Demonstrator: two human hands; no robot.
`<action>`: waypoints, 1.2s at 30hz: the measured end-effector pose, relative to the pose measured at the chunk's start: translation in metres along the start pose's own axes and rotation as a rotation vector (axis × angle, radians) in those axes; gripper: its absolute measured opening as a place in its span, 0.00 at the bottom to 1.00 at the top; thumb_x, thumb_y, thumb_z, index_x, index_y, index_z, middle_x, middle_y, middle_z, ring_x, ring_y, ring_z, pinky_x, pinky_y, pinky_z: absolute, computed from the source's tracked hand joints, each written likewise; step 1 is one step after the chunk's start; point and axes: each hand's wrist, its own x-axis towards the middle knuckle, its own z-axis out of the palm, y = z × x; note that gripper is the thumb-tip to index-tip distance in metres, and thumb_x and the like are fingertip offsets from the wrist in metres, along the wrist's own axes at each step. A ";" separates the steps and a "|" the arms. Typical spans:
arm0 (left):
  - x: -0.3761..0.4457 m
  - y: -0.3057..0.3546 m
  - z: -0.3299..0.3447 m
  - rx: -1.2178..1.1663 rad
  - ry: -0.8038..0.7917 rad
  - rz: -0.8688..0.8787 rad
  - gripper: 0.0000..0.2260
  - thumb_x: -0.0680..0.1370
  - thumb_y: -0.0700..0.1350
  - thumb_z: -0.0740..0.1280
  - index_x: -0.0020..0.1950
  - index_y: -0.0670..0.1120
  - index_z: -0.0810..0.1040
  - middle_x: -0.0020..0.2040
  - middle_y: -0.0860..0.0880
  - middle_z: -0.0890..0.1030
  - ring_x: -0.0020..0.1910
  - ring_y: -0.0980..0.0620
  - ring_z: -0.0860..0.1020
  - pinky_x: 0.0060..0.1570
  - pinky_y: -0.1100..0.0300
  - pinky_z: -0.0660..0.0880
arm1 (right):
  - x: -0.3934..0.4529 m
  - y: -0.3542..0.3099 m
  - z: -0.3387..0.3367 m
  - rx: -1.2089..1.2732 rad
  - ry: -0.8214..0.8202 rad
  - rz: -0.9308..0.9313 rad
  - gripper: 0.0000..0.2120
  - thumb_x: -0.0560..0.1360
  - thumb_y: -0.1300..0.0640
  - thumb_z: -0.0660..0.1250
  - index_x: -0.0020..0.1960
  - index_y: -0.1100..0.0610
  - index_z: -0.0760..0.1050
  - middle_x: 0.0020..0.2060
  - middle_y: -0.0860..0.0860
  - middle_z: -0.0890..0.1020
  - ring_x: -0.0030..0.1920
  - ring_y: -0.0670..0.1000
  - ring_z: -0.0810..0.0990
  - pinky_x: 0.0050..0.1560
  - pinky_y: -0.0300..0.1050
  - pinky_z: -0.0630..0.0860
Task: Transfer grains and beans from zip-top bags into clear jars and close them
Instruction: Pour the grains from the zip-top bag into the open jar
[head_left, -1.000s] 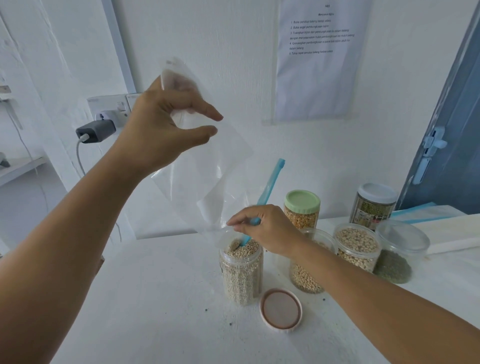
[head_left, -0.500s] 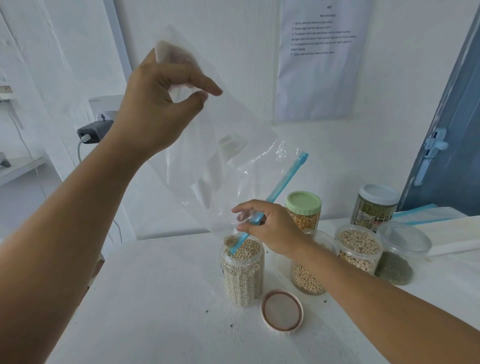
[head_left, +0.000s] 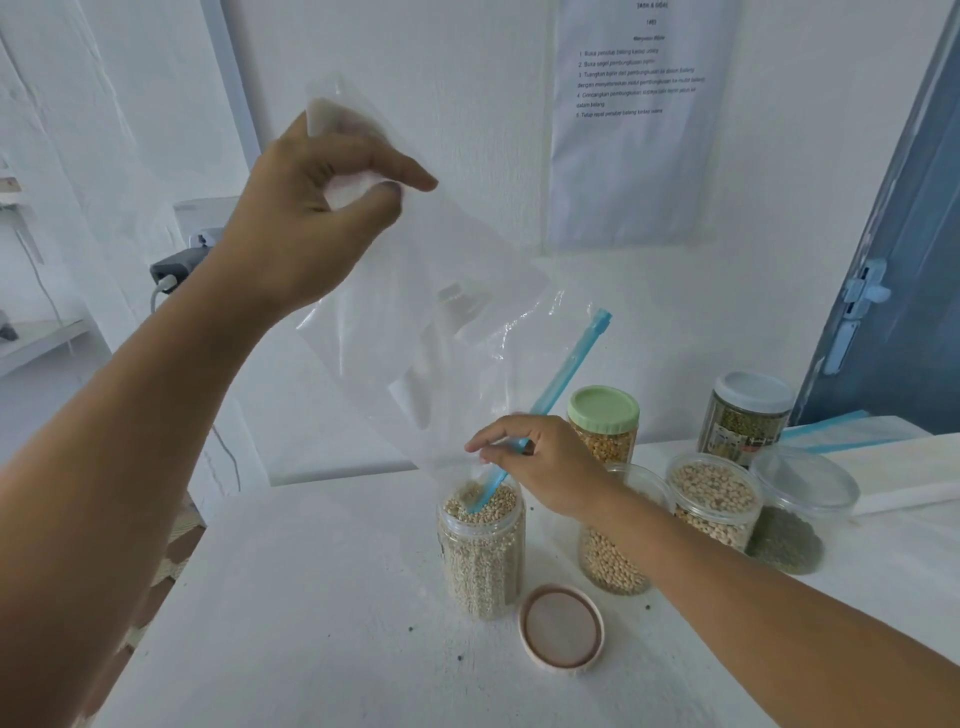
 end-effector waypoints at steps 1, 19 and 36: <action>-0.002 0.001 -0.002 -0.018 -0.013 -0.028 0.16 0.79 0.40 0.65 0.54 0.60 0.86 0.62 0.46 0.78 0.61 0.61 0.75 0.65 0.64 0.73 | 0.000 0.002 0.000 -0.005 0.006 0.006 0.09 0.80 0.62 0.71 0.52 0.50 0.87 0.47 0.43 0.87 0.52 0.44 0.84 0.57 0.36 0.78; 0.007 -0.005 -0.012 0.085 0.079 0.093 0.06 0.80 0.42 0.73 0.53 0.51 0.86 0.53 0.45 0.84 0.49 0.47 0.80 0.52 0.60 0.76 | 0.006 -0.005 0.016 -0.130 0.043 -0.096 0.12 0.71 0.57 0.81 0.50 0.50 0.80 0.48 0.47 0.79 0.52 0.46 0.79 0.53 0.31 0.73; 0.009 -0.003 0.006 0.064 0.117 0.159 0.05 0.80 0.39 0.72 0.50 0.48 0.87 0.53 0.45 0.84 0.52 0.47 0.82 0.55 0.57 0.78 | -0.001 -0.011 0.019 -0.003 0.004 -0.034 0.09 0.76 0.56 0.77 0.55 0.48 0.83 0.52 0.40 0.85 0.56 0.38 0.80 0.54 0.27 0.73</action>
